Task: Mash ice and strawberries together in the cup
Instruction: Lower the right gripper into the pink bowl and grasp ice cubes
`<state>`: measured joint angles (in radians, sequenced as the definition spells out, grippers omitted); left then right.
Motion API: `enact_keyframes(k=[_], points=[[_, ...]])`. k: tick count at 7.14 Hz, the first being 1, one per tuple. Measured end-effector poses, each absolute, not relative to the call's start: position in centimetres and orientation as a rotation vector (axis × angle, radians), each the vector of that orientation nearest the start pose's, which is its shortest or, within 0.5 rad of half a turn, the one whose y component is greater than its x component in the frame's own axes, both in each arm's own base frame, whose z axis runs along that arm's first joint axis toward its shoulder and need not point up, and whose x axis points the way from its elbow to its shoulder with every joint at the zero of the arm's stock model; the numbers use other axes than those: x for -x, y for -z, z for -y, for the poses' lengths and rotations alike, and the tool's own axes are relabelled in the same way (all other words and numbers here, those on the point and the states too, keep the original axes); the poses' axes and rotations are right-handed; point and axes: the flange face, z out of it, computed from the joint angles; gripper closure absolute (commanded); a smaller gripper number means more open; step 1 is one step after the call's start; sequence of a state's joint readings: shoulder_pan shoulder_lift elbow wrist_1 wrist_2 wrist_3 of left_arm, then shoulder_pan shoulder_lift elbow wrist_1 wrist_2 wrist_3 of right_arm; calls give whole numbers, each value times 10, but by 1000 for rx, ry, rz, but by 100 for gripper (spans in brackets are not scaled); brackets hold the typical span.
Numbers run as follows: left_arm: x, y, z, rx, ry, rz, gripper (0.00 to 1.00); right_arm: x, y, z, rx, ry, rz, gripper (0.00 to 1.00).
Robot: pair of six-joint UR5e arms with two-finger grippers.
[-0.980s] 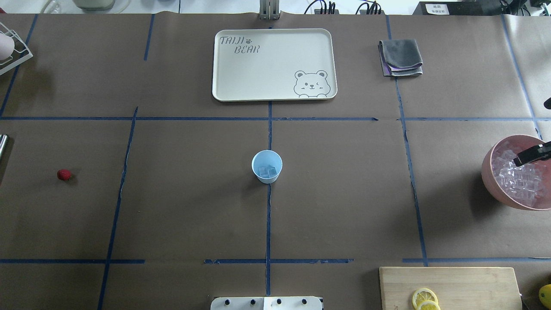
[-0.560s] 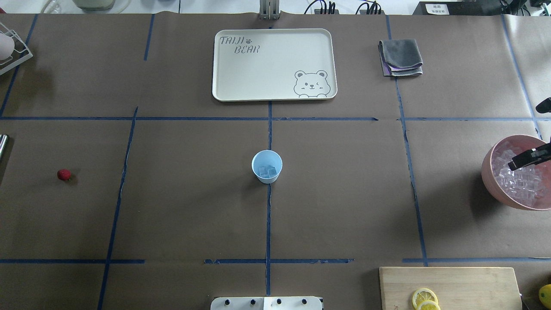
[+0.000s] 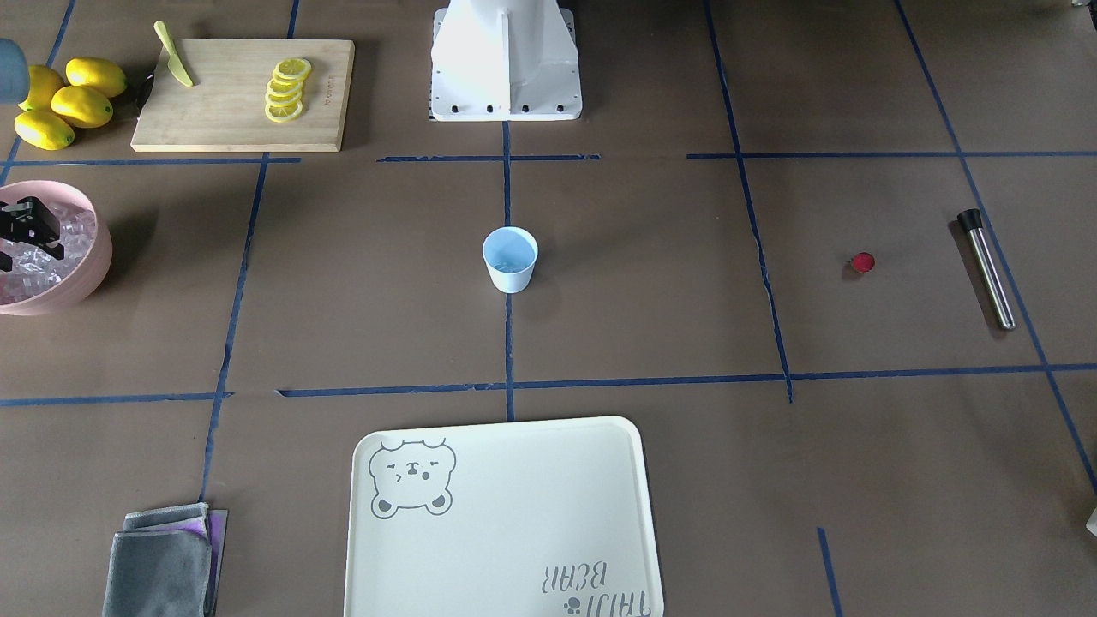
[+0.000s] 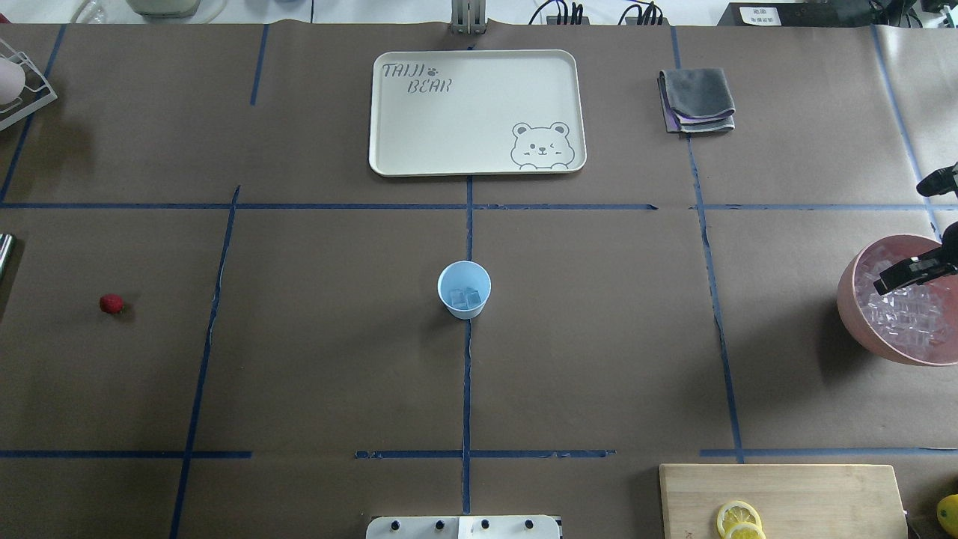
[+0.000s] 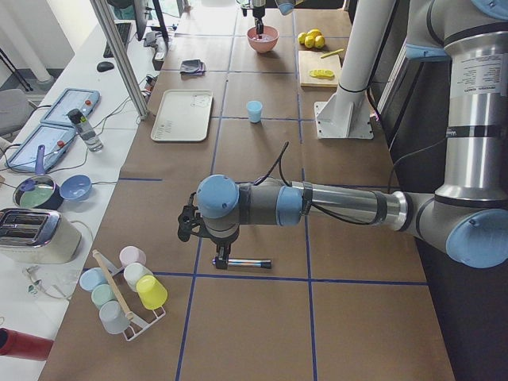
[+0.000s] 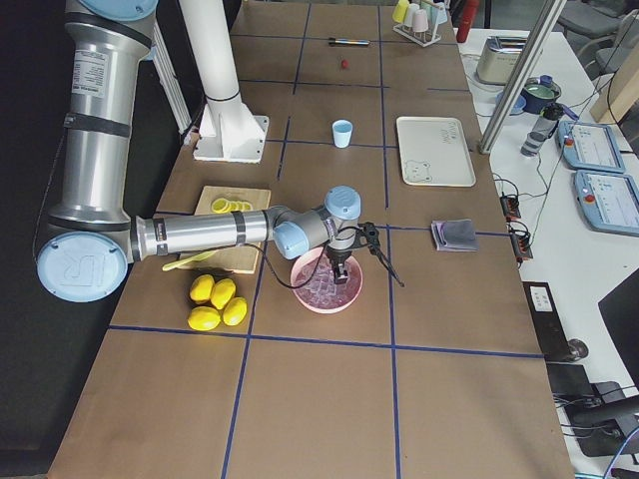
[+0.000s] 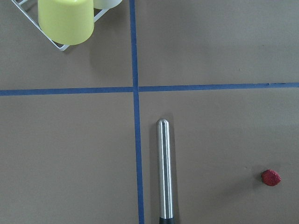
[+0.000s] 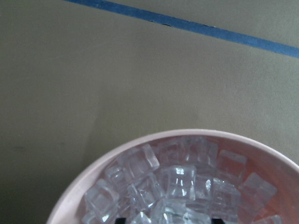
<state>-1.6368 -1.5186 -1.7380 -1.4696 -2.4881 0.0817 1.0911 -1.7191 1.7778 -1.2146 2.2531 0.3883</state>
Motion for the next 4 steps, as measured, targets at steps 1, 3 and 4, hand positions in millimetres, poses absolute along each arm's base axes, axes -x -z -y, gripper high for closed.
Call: enact_keyframes(k=[1, 3, 4], points=[[85, -601, 463, -81, -22, -914, 0, 146, -592, 433, -76, 227, 777, 33], [85, -601, 463, -81, -22, -914, 0, 146, -593, 432, -73, 227, 780, 50], [85, -601, 463, -81, -22, -914, 0, 146, -593, 432, -72, 228, 781, 79]])
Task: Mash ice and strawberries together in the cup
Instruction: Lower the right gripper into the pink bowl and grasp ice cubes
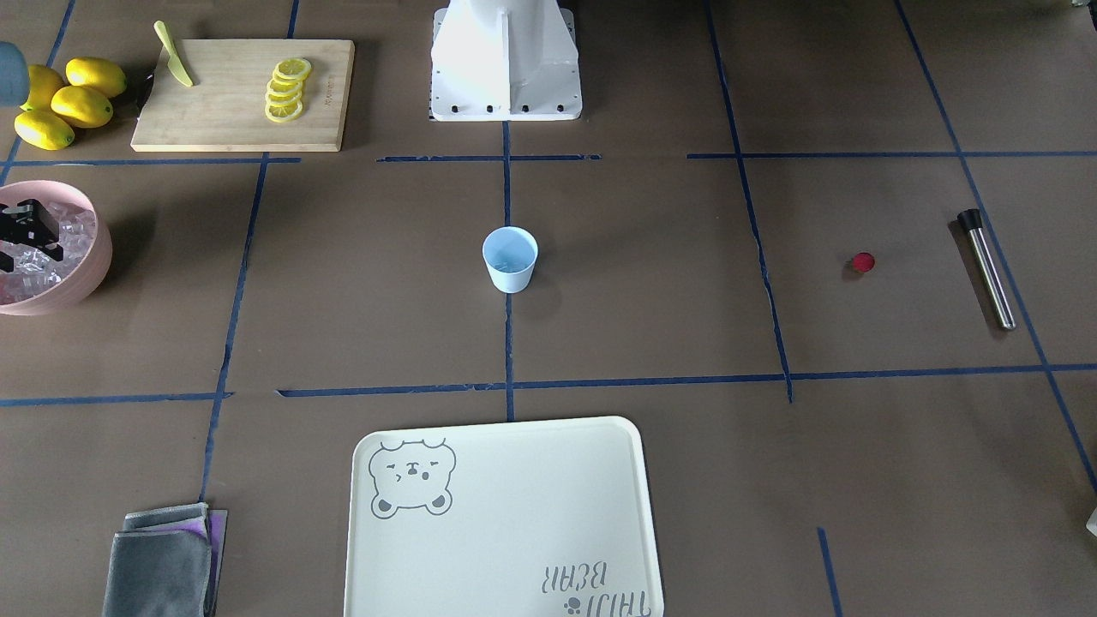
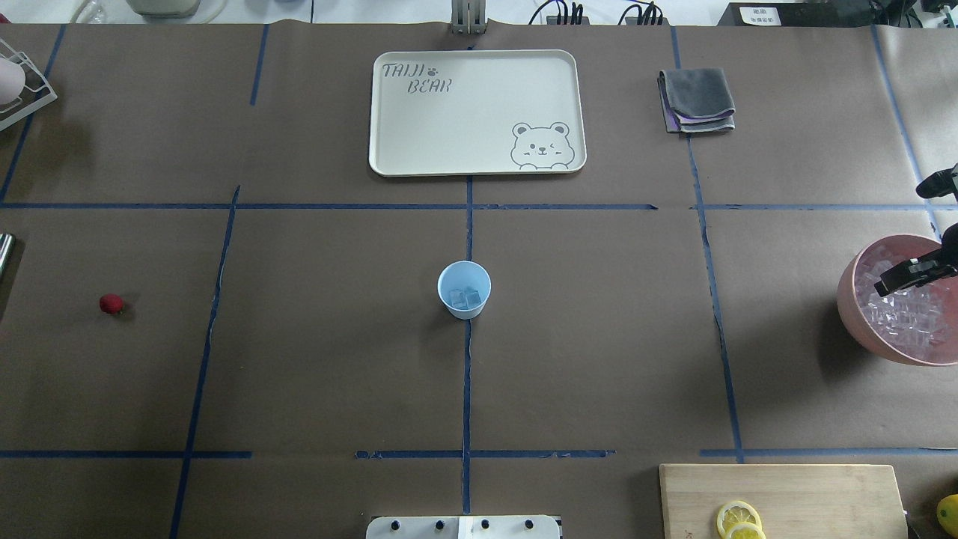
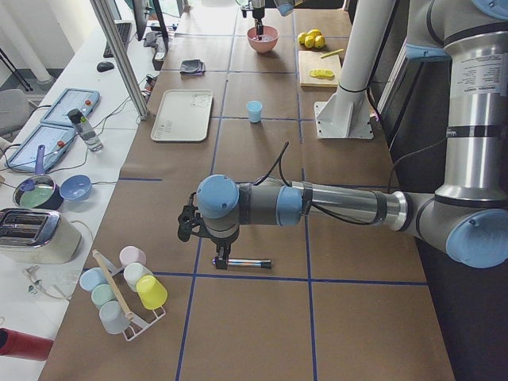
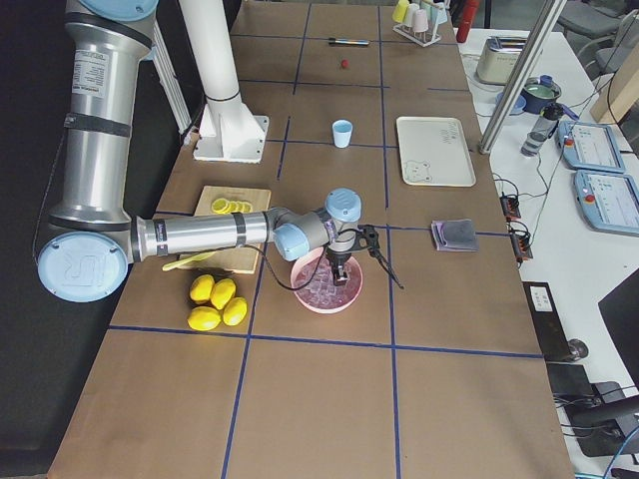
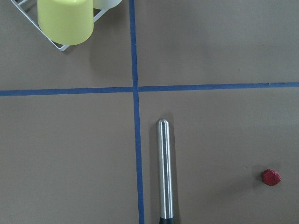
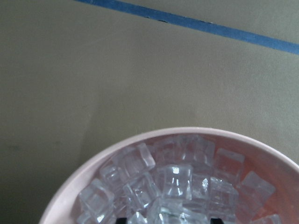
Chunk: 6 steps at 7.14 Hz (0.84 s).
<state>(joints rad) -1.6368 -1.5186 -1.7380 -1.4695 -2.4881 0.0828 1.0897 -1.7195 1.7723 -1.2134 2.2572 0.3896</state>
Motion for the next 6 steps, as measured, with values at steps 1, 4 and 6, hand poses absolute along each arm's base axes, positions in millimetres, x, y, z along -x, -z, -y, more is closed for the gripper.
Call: enact_keyframes(k=[1, 4, 6], points=[[85, -601, 463, -81, -22, -914, 0, 147, -592, 432, -72, 229, 782, 98], [85, -602, 463, -80, -21, -914, 0, 147, -584, 435, -85, 236, 790, 100], [85, -602, 463, -80, -21, -914, 0, 142, -565, 428, -104, 246, 819, 100]])
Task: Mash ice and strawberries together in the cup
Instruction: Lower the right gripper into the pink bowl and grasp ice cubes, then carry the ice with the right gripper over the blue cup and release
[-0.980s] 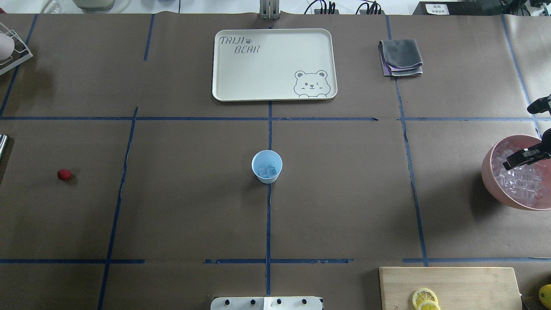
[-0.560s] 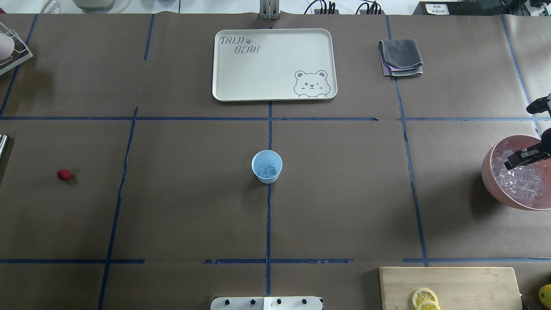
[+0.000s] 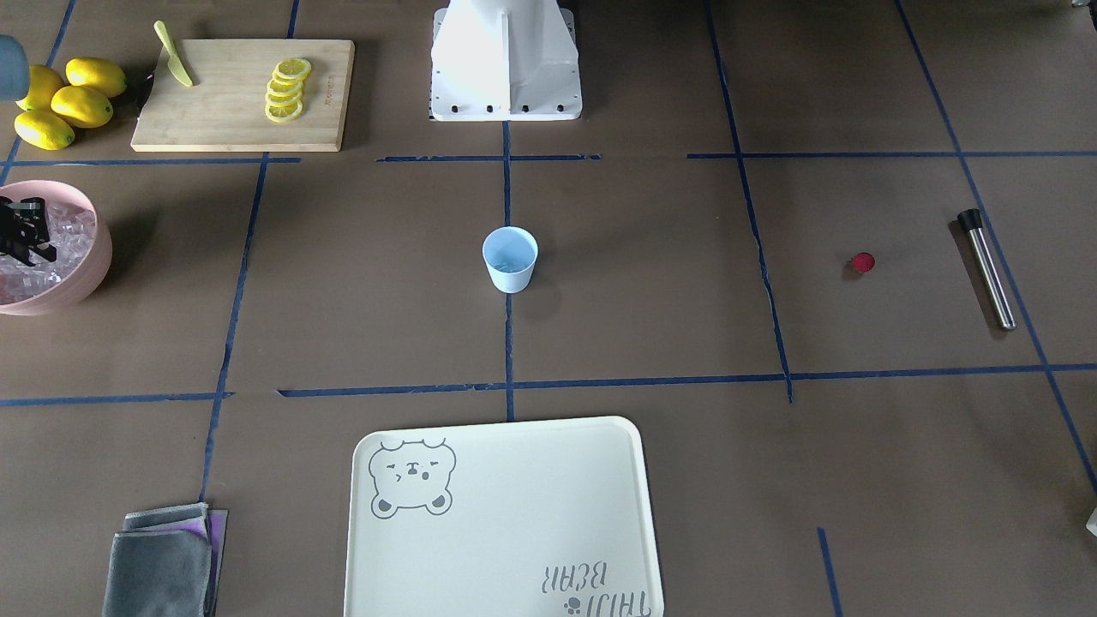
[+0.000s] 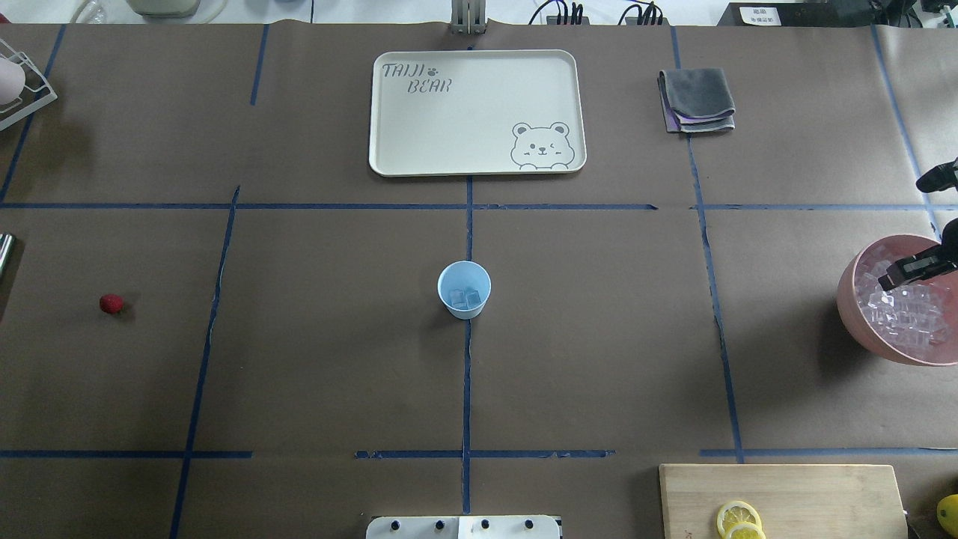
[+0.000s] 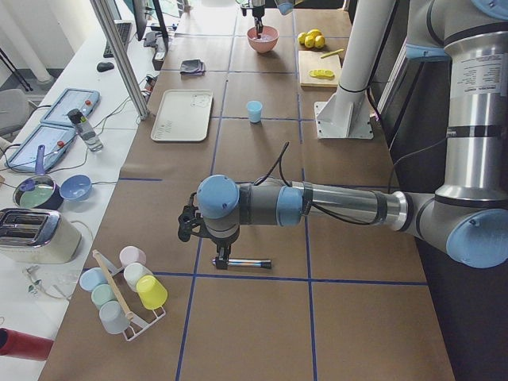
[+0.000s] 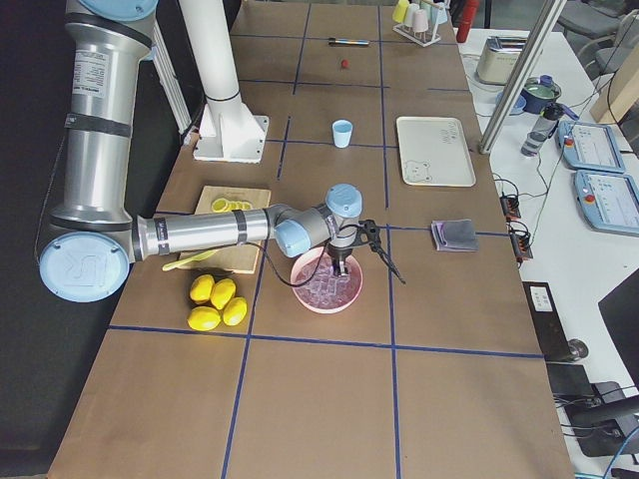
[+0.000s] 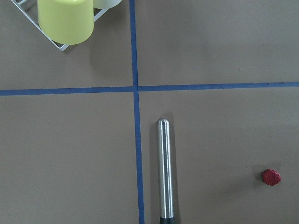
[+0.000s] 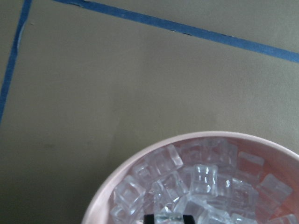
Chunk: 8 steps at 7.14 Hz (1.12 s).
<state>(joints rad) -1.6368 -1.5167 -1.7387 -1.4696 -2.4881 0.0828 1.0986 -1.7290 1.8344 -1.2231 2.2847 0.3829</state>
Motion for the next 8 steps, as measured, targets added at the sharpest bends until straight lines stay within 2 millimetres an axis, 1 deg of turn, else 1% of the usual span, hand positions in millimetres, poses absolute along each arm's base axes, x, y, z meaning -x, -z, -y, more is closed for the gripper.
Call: enact_keyframes(k=[1, 2, 3, 4, 5, 6, 7, 8], points=[[85, -602, 462, -79, -21, -914, 0, 138, -547, 422, -119, 251, 834, 100], [85, -603, 462, -78, -21, -914, 0, 137, -522, 421, -134, 256, 843, 100], [85, -603, 462, -77, -22, -914, 0, 143, -493, 430, -151, 262, 851, 100], [85, -604, 461, -76, -21, -914, 0, 162, -458, 449, -163, 272, 859, 100], [85, -604, 461, -75, -20, -914, 0, 196, -415, 468, -158, 271, 864, 100], [85, -605, 461, -74, -19, -914, 0, 241, -369, 479, -146, 245, 861, 100], [85, -605, 462, -74, -19, -914, 0, 295, -319, 481, -134, 201, 856, 100], [85, -604, 463, -75, -19, -913, 0, 352, -273, 477, -125, 150, 861, 100]])
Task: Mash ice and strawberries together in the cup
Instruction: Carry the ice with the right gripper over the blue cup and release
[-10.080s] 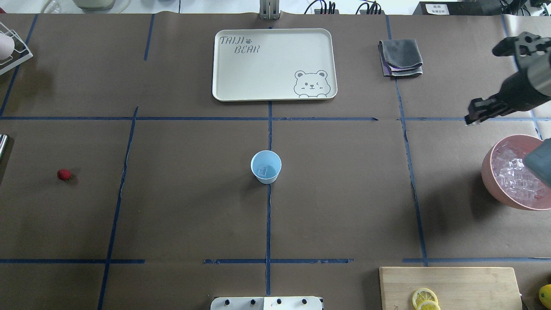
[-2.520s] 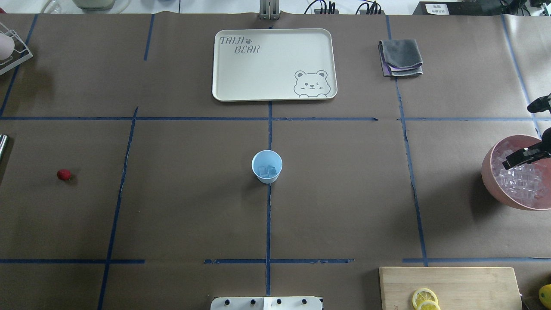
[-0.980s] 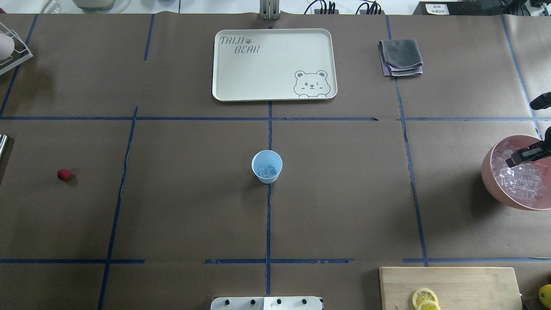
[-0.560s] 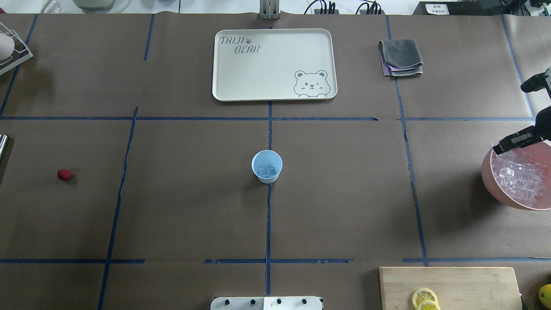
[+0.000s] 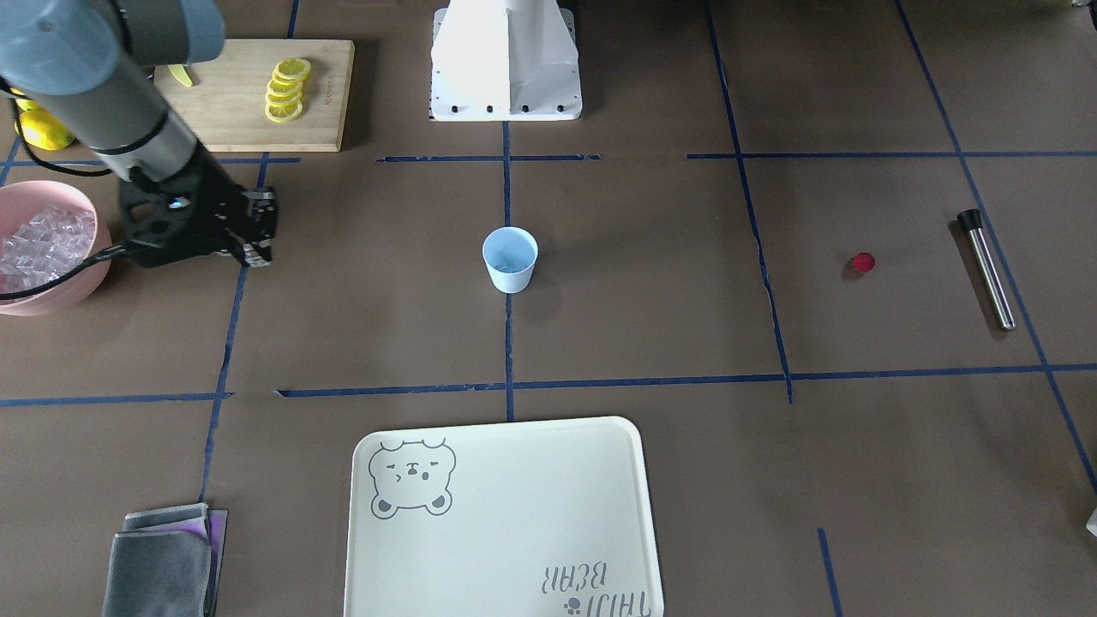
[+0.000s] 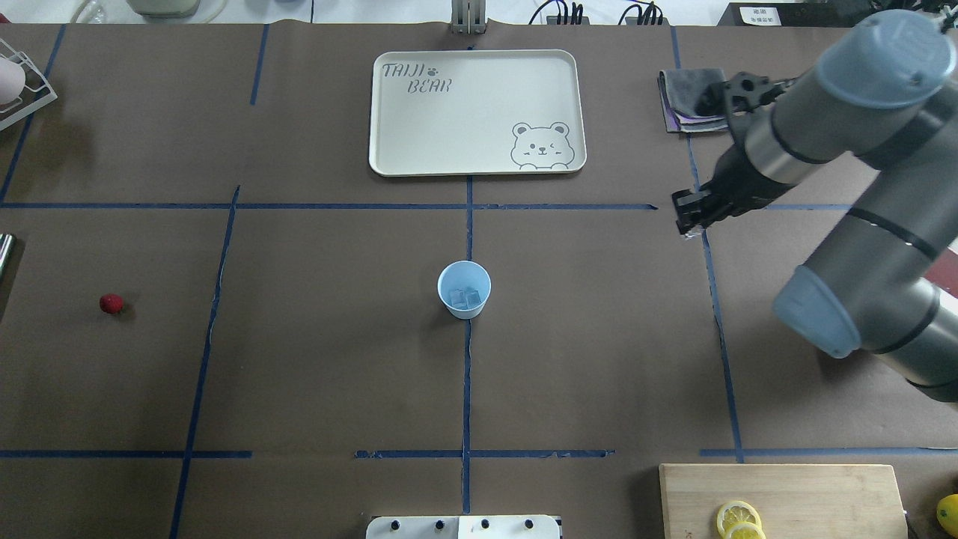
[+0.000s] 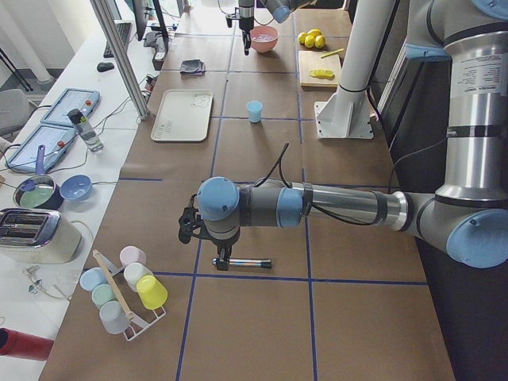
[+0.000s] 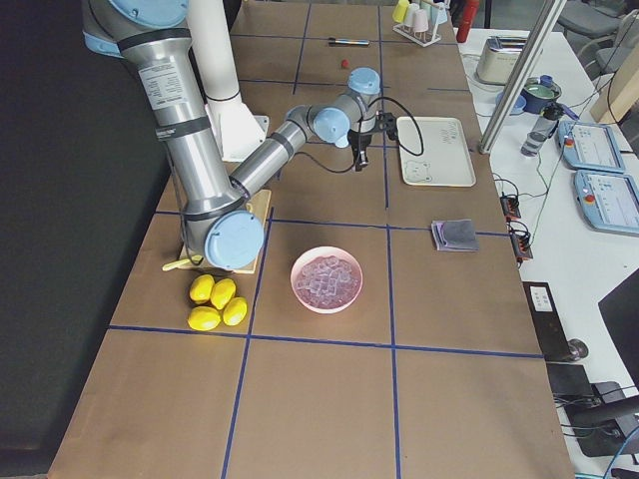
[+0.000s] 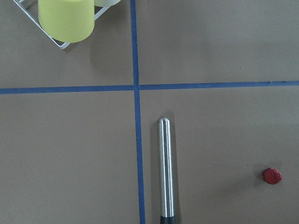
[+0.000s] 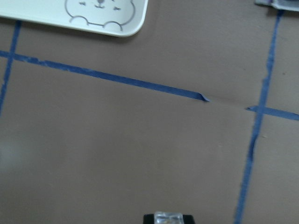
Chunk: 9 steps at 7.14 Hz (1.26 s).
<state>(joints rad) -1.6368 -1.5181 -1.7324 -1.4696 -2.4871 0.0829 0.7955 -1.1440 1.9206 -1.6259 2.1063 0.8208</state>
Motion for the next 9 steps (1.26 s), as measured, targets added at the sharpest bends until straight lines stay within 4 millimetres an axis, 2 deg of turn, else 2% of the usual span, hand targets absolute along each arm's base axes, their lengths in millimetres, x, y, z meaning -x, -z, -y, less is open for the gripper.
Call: enact_keyframes(k=[1, 2, 3, 4, 5, 7, 8, 9], points=[[85, -603, 465, -78, -20, -913, 0, 410, -231, 467, -121, 102, 865, 100], [85, -602, 465, -79, -20, -913, 0, 458, -200, 456, -125, 68, 862, 100], [85, -603, 466, -78, -21, -913, 0, 501, -174, 446, -127, 43, 855, 100], [85, -605, 466, -76, -23, -912, 0, 532, -157, 439, -128, 30, 847, 100], [85, -607, 465, -74, -23, -912, 0, 548, -148, 434, -130, 25, 844, 100], [85, -608, 465, -72, -23, -912, 0, 564, -138, 426, -134, 30, 843, 98], [85, -609, 465, -71, -22, -912, 0, 568, -136, 424, -135, 33, 842, 79], [85, -609, 465, -70, -22, -912, 0, 570, -134, 423, -137, 34, 843, 14]])
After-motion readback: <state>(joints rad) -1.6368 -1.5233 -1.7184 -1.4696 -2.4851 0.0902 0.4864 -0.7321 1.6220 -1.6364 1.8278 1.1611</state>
